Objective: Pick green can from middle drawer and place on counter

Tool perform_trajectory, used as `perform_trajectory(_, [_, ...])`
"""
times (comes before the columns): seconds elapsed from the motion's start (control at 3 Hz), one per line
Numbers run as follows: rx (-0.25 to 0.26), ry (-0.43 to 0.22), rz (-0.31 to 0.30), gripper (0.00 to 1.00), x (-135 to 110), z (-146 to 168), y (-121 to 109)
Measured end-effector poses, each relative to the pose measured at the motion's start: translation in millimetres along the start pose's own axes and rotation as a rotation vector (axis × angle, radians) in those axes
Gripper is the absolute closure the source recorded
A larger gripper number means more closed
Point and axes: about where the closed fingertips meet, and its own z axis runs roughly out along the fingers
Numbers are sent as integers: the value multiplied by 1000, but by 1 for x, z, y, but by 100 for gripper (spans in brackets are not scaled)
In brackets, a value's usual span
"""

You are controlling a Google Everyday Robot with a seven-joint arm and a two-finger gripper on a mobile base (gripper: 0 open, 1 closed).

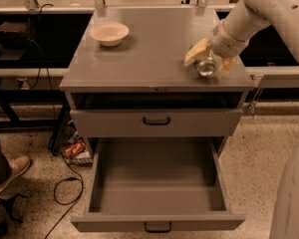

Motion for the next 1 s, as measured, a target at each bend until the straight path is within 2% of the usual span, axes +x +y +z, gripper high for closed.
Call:
perform_trajectory(0.33, [0, -1, -1, 0, 0, 0, 0])
perform_trajectory(0.67, [-26, 29, 23, 0, 6, -6, 10])
perform_trajectory(1.0, [-76, 96, 87, 0, 17, -24, 34])
